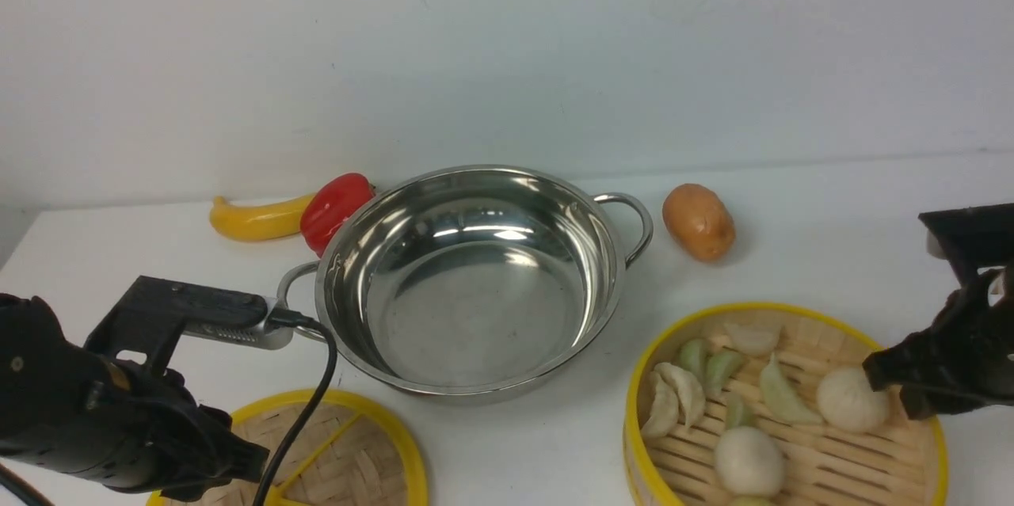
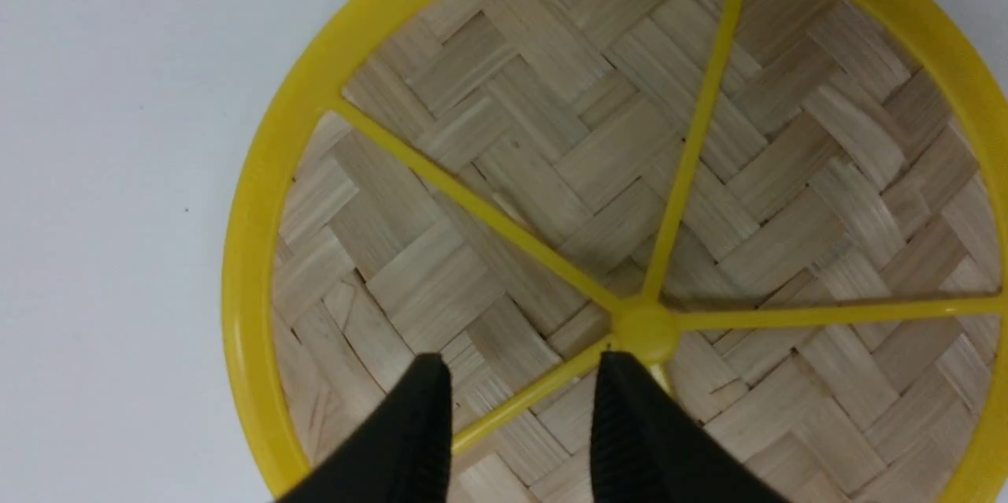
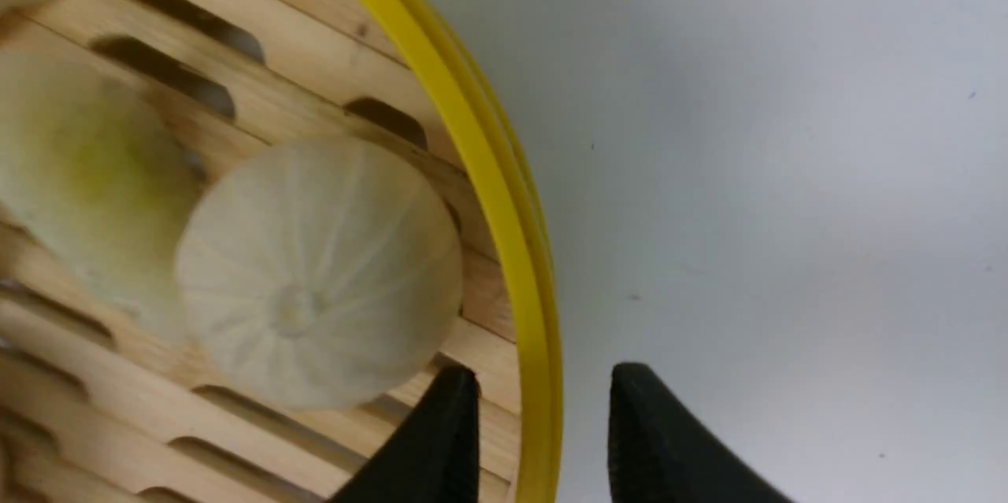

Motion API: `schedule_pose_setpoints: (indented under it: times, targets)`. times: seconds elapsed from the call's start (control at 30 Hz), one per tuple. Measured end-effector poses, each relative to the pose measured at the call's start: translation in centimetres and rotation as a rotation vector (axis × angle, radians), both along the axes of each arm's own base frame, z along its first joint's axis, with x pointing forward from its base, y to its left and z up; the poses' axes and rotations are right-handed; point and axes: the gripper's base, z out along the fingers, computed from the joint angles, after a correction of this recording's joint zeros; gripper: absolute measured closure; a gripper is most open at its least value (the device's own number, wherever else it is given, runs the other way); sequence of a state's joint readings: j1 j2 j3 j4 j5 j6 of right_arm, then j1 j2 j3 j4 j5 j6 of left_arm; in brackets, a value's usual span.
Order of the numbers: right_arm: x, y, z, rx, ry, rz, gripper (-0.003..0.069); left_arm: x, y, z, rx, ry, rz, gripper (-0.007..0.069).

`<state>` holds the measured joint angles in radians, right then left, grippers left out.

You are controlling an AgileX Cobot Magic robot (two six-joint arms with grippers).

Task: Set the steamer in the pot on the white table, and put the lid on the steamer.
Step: 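Reach for and grasp the rim of the bamboo steamer holding the buns with the right gripper, then place the bamboo steamer basket of food into the steel pot with the right gripper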

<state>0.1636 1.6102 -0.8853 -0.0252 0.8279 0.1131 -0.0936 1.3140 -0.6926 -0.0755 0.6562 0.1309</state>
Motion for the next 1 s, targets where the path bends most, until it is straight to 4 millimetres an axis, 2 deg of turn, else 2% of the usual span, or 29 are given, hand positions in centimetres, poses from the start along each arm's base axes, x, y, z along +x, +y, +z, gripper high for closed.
schedule_pose_setpoints:
  times: [0.1, 0.23, 0.27, 0.3, 0.53, 0.67, 0.77, 0.87, 0.9, 0.97, 1.0]
  targets:
    - [0.5, 0.0, -1.5, -0.014, 0.032, 0.003, 0.0424, 0.1, 0.0, -0.2, -0.002, 0.008, 0.002, 0.0383]
    - [0.7, 0.0, -2.1, -0.022, 0.038, 0.000, 0.0522, 0.2, 0.0, -0.2, -0.004, 0.001, 0.003, 0.0383]
    - [0.7, 0.0, -2.1, -0.025, 0.038, 0.001, 0.0585, 0.3, 0.0, -0.2, -0.005, -0.006, 0.005, 0.0383]
    - [0.7, 0.0, -2.1, -0.028, 0.037, -0.001, 0.0602, 0.3, -0.1, -0.2, -0.007, -0.009, 0.005, 0.0383]
    - [0.0, -0.4, -1.5, -0.069, 0.083, 0.016, 0.0606, 0.3, -0.4, -0.1, -0.039, -0.017, -0.020, 0.0383]
    - [-0.6, -0.7, 1.1, -0.094, 0.110, 0.022, 0.0606, 0.5, -0.7, -0.4, -0.066, -0.008, -0.042, 0.0383]
    - [-0.5, -0.7, 4.6, -0.102, 0.121, 0.045, 0.0603, 0.8, -0.9, -1.4, -0.077, 0.034, -0.052, 0.0383]
    - [0.5, -0.2, 8.1, -0.054, 0.053, 0.063, 0.0603, 1.2, -1.0, -2.5, -0.082, 0.076, -0.047, 0.0383]
    - [1.3, 0.2, 9.9, -0.018, -0.003, 0.073, 0.0603, 1.4, -1.0, -3.0, -0.081, 0.096, -0.047, 0.0383]
    - [2.3, 0.7, 12.1, 0.023, -0.078, 0.077, 0.0603, 1.6, -1.0, -3.6, -0.079, 0.112, -0.044, 0.0383]
    - [2.3, 0.7, 12.3, 0.027, -0.086, 0.078, 0.0603, 1.6, -1.0, -3.6, -0.079, 0.115, -0.045, 0.0383]
